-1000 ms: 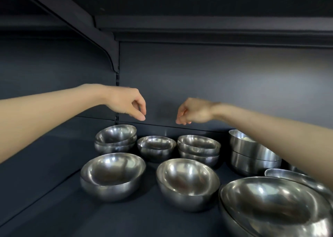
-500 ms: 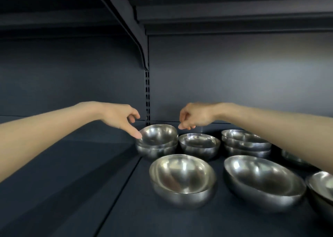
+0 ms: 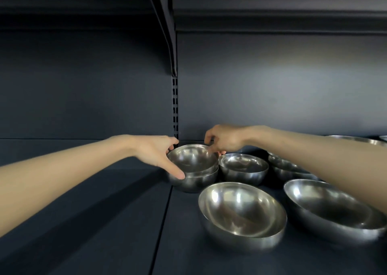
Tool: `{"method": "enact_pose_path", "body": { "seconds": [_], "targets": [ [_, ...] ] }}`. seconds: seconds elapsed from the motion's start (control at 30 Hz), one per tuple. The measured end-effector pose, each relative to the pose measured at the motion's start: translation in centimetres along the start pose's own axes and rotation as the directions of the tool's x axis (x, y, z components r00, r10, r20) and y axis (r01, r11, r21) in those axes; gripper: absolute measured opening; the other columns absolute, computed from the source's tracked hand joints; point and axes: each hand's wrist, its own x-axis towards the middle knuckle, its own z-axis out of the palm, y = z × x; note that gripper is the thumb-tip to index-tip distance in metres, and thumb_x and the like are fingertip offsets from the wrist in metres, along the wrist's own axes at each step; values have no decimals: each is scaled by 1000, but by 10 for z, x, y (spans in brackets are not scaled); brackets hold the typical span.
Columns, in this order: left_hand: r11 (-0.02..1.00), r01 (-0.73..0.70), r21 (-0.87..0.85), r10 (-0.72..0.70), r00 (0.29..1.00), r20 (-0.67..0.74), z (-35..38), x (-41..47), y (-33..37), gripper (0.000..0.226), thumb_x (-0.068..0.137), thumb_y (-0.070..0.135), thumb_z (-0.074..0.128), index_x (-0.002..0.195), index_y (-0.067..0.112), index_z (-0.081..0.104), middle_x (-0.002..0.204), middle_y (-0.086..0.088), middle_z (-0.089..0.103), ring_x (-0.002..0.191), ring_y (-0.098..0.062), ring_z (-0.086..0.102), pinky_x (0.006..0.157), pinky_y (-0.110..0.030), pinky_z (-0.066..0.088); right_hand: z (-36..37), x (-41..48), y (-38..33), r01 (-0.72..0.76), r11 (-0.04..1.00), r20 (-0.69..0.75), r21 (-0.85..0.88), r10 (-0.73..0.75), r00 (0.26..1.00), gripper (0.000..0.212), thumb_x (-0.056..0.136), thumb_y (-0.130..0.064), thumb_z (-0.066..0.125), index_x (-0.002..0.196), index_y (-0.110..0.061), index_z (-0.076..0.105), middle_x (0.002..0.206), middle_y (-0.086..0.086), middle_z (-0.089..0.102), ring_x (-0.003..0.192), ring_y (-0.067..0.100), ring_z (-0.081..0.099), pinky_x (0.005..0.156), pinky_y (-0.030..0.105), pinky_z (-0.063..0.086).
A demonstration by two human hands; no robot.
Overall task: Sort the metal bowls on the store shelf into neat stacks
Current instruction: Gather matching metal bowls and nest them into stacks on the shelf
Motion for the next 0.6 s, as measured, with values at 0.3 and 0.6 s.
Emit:
{"method": "enact_pose_path", "body": {
  "seconds": [0.3, 0.6],
  "targets": [
    [994, -52, -92, 46, 997, -67, 13, -3, -12, 93, 41, 74, 72, 116, 20, 57, 113, 6, 65, 104, -12, 61, 96, -38, 49, 4, 2, 3, -28, 1000, -46, 14, 29, 999, 21, 89, -8, 55, 108, -16, 61, 72, 1, 68, 57, -1, 56, 54, 17, 39],
    [974, -44, -222, 35, 998, -46, 5, -10, -7, 62, 70, 39, 82, 122, 14, 59, 118, 2, 66, 112, -13, 60, 99, -28, 47, 7, 0, 1, -50, 997, -4, 63, 51, 999, 22, 90, -6, 57, 112, -11, 61, 67, -4, 63, 55, 2, 57, 39, 5, 34]
  ]
}}
